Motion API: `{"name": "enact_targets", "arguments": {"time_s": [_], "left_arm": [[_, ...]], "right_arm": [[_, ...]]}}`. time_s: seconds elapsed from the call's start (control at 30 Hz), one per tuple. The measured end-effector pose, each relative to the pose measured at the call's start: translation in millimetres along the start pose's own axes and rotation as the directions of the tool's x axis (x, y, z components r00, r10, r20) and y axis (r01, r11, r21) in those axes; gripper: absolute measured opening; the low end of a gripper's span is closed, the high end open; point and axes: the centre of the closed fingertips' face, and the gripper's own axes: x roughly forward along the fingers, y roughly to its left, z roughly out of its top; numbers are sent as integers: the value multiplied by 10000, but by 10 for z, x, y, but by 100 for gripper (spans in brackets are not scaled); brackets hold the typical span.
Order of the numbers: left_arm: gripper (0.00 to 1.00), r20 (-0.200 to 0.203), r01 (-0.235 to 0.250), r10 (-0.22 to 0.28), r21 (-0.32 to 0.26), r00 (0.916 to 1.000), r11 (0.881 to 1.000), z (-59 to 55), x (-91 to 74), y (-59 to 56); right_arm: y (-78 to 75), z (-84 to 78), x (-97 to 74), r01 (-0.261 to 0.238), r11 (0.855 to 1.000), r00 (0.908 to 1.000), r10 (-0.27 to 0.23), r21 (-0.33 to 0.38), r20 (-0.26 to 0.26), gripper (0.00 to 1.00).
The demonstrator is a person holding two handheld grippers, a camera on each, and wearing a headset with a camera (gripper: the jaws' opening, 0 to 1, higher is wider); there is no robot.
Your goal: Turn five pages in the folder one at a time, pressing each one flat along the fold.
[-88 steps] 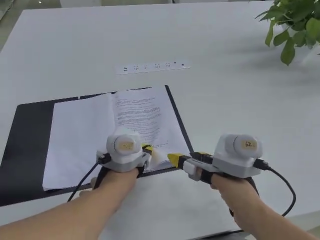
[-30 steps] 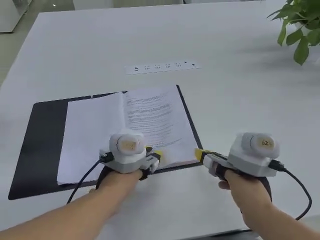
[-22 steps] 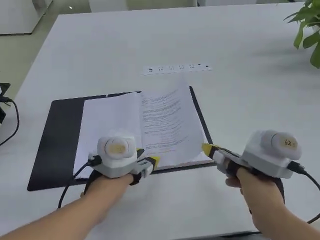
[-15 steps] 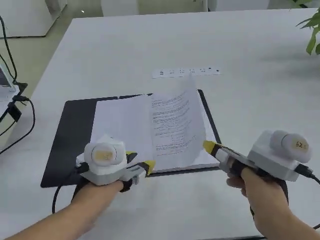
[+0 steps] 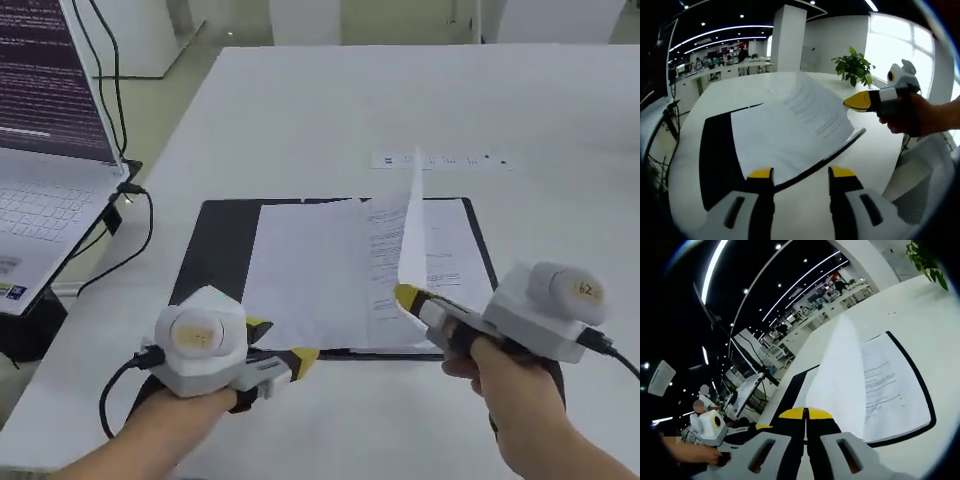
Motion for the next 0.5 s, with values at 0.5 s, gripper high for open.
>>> {"name": "enact_targets", "arguments": {"time_s": [0.5], "left_arm": [[39,513,-1028,1071,-804,9929,9914,-109,-466,390]], "right_arm": [[487,-499,590,-717,9966,9870,649,-409,-1469,0]]}}
